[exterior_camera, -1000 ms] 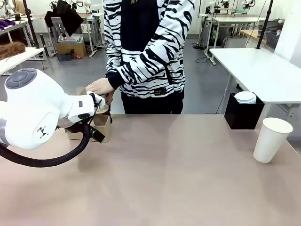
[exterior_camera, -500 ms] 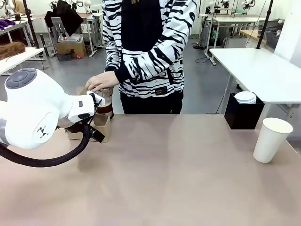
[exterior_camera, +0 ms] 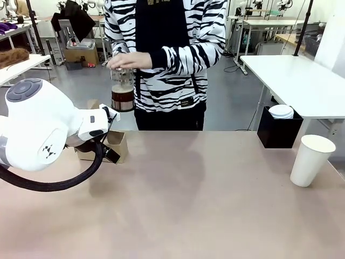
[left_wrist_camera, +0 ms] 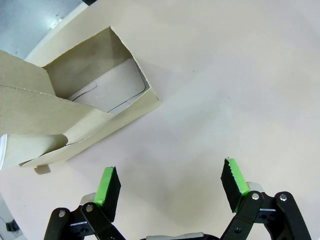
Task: Pour a drink into a cup and package it in a carrier.
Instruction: Pick up the 600 ml Paper Cup and place it in the middle top area of the table.
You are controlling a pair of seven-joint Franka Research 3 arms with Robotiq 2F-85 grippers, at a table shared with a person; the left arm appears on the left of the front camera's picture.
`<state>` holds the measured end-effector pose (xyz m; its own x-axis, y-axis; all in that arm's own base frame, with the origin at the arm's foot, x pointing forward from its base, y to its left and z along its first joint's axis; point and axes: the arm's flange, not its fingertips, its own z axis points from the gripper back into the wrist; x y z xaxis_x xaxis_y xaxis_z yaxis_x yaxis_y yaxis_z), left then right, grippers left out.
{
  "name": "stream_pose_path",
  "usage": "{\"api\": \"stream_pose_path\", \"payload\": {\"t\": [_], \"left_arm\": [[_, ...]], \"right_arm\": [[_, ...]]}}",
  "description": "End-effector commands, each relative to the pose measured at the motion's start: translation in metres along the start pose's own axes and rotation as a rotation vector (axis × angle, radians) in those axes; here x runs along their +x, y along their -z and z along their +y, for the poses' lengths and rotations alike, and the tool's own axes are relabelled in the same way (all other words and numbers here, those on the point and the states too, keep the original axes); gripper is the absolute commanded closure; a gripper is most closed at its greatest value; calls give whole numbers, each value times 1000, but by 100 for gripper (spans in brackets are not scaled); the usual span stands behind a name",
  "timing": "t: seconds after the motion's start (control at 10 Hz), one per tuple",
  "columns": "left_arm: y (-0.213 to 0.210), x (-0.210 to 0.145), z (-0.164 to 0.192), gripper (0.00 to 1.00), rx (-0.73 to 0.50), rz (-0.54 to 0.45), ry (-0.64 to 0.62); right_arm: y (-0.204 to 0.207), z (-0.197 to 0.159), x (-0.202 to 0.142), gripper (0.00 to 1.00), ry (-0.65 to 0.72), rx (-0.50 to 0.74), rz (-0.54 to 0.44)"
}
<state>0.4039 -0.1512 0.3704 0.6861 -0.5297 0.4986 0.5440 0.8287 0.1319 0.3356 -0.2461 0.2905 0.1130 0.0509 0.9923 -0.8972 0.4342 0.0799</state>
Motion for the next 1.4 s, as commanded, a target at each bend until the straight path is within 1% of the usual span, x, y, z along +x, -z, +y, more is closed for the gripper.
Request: {"api": "stream_pose_path", "payload": {"t": [0.0, 0.3, 0.4, 0.5, 0.8, 0.9, 1.0, 1.3], "left_arm": [[0, 0, 0, 0, -1, -1, 1], [0, 0, 0, 0, -1, -1, 1], [0, 0, 0, 0, -1, -1, 1], [0, 0, 0, 0, -1, -1, 1], [0, 0, 0, 0, -1, -1, 1], [0, 0, 0, 0, -1, -1, 1], [0, 0, 0, 0, -1, -1, 1], [0, 0, 0, 0, -1, -1, 1]], "right_arm": [[3, -12, -13, 0, -36, -40, -30], [12, -18, -26, 0, -28, -80, -43], [11, -23, -30, 0, 1, -100, -6], [9, -10, -24, 0, 7, -44, -35], [9, -14, -29, 0, 12, -59, -27], [25, -18, -23, 0, 58, -96, -13], [37, -23, -24, 0, 84, -93, -19], [55, -27, -35, 0, 126, -105, -99]]}}
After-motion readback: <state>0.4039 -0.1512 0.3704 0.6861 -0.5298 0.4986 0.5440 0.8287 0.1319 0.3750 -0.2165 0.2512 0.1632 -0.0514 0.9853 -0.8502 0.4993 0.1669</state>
